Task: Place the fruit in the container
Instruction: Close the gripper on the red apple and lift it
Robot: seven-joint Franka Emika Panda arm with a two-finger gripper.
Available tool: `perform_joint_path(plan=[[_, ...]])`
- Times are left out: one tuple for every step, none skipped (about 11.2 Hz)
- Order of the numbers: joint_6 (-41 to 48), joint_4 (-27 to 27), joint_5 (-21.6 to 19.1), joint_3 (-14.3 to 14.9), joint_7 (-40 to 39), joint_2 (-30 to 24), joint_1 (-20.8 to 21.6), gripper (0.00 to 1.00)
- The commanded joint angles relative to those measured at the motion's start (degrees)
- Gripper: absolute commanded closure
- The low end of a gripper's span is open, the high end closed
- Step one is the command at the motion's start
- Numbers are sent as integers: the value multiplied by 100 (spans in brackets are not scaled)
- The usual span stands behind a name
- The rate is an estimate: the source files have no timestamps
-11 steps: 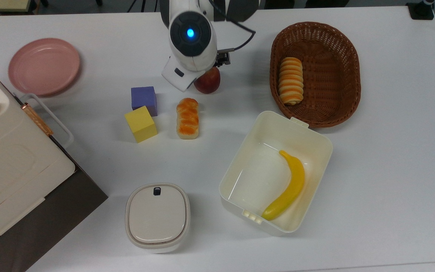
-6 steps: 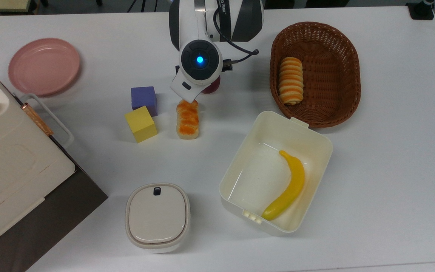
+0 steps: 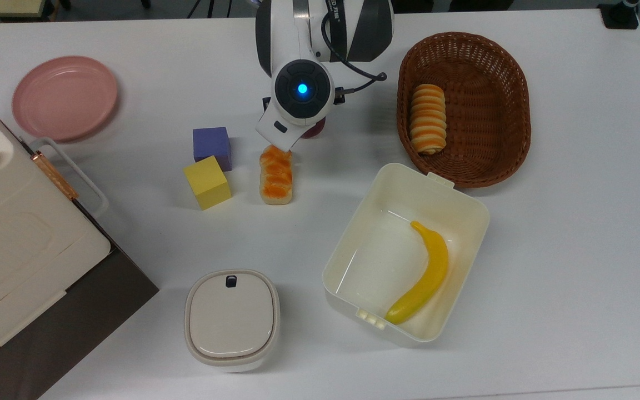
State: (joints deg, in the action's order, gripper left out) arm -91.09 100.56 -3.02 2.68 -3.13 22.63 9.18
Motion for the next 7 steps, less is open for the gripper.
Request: perform_joint_path(plan=[[178,-237,188,49,154,-435,137,61],[380,-630,205,49,294,-435,302,61],[391,-948,345,49,426,-418,469,61],[356,-1186,468,40,479,-418,506,61],[356,-1388,478,49,471,-418,515,60],[242,-1556,522,40,471,-409,567,57],[-176,-1644,565,49,480,-418,646,57]])
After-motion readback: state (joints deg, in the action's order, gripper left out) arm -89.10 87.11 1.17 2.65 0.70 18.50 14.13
